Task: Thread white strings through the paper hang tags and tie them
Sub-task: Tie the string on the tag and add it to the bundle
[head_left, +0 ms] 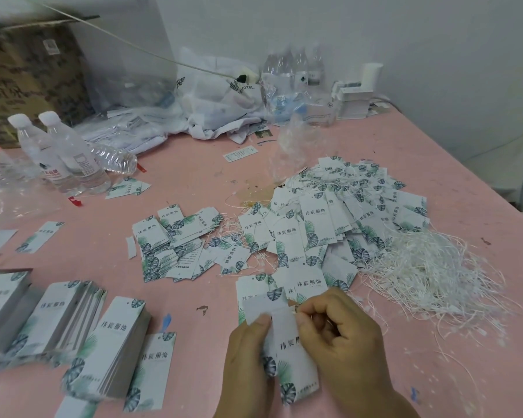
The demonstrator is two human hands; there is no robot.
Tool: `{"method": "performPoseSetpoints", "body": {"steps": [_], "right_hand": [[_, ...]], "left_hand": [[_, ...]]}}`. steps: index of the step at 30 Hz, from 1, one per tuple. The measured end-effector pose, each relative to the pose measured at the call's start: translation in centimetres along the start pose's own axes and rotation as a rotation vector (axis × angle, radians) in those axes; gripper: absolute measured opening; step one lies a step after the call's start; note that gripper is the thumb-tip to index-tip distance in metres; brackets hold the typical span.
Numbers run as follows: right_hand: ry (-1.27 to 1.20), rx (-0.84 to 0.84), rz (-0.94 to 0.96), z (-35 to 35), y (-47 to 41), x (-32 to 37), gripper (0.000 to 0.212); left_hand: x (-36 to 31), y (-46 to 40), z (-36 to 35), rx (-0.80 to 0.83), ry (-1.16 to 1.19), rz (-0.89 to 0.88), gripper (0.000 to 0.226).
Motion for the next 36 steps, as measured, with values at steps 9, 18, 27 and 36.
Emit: {"method": "performPoseSetpoints", "body": {"steps": [9,18,27,36], "right_hand": [[-0.410,0.162,-0.392,-0.7,-0.2,-2.5,0.016],[-0.627,0.413,-0.495,-1.0,-0.4,-3.1,0.013],[-0.836,0.553,-0.538,-1.8,-0.1,-2.6,0.015],[-0.790,0.605,-0.646,-2.6,0.8,-3.8,0.021]], "left_hand": [[-1.5,-0.3,-2.7,0.270,0.006,-0.075,0.060],[-2.0,0.4,-3.7,0.446,0.057,0.008,0.063],[-2.2,0.9,-4.1,0.474,0.038,0.099,0.036],[-2.9,0.1,-3.3,0.327,-0.079,-0.027,0.028]]}}
Point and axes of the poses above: each hand's wrist, its own y-axis away from the middle knuckle, its own z-axis out of the back of the hand, x = y × z, the point moved 7 cm from there along -y, towards the middle knuckle, and after that the axes turned 6 degrees about x, right-handed, at the moved point
